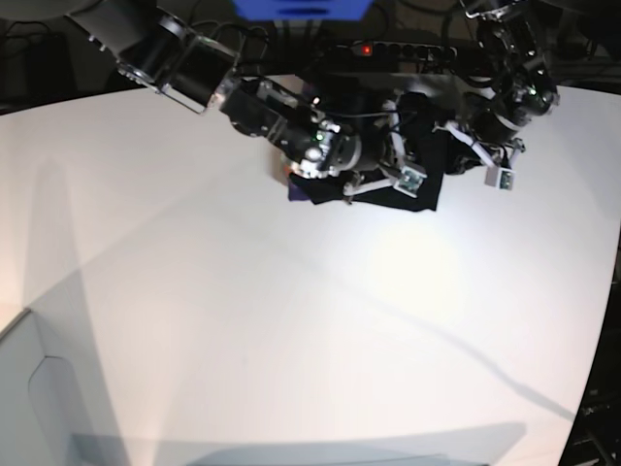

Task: Fold the T-shirt properly
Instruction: 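Press the folded bundle down with the right gripper, then drag the folded bundle with the right gripper toward the table edge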

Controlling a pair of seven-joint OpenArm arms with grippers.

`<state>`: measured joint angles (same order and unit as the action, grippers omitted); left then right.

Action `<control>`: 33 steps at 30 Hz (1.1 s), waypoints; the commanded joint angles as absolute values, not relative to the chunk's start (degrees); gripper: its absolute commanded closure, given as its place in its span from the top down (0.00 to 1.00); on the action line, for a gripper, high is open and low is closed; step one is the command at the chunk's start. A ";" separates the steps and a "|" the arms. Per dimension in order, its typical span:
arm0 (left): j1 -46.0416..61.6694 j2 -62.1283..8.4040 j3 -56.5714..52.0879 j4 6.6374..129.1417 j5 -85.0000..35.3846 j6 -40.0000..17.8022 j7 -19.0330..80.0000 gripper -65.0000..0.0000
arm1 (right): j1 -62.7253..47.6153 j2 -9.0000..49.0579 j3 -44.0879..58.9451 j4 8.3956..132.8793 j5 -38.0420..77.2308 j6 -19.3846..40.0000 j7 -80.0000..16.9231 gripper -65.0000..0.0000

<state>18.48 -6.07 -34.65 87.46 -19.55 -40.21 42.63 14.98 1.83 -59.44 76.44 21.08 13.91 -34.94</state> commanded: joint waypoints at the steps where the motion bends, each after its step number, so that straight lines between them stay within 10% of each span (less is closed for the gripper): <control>1: 19.38 -6.37 -34.86 86.81 -14.99 -38.99 47.34 0.00 | 15.96 1.19 -59.65 75.03 21.14 14.46 -32.75 0.00; 9: 19.74 -7.16 -36.79 87.96 -15.25 -38.99 47.25 0.00 | 16.13 1.63 -59.03 60.18 15.96 14.02 -24.04 0.00; 33: 20.26 -5.85 -43.56 91.82 -19.91 -39.08 47.34 0.00 | 7.34 15.08 -5.14 59.12 15.87 14.20 -23.87 0.00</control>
